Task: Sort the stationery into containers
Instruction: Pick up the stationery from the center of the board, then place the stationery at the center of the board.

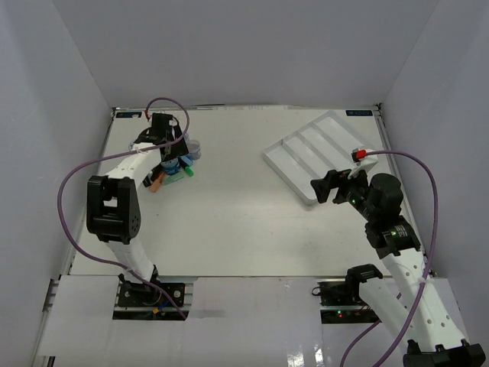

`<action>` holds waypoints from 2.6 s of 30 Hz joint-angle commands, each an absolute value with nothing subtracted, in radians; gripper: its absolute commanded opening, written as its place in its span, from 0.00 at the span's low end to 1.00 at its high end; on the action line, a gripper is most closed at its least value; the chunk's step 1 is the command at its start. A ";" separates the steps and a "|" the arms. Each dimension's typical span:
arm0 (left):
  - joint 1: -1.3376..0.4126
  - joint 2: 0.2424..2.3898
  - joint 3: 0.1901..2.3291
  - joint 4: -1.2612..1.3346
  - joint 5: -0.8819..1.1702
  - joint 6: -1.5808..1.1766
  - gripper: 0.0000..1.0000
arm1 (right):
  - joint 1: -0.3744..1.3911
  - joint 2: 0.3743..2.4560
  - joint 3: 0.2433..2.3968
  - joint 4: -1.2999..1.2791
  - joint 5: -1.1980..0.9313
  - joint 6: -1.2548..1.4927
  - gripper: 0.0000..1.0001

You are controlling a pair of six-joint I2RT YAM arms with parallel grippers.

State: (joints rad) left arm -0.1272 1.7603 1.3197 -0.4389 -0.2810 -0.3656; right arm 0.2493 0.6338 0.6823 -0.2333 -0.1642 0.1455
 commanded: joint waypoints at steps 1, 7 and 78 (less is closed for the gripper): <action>-0.117 1.795 1.368 -0.429 -0.295 -0.359 0.98 | 0.253 0.624 0.680 -0.175 -0.212 0.129 0.90; -0.107 1.858 1.385 -0.426 -0.292 -0.371 0.98 | 0.253 0.611 0.666 -0.161 -0.219 0.120 0.90; -0.534 1.488 1.229 -0.310 -0.103 -0.287 0.98 | 0.500 1.101 0.983 -0.316 -0.063 0.049 0.90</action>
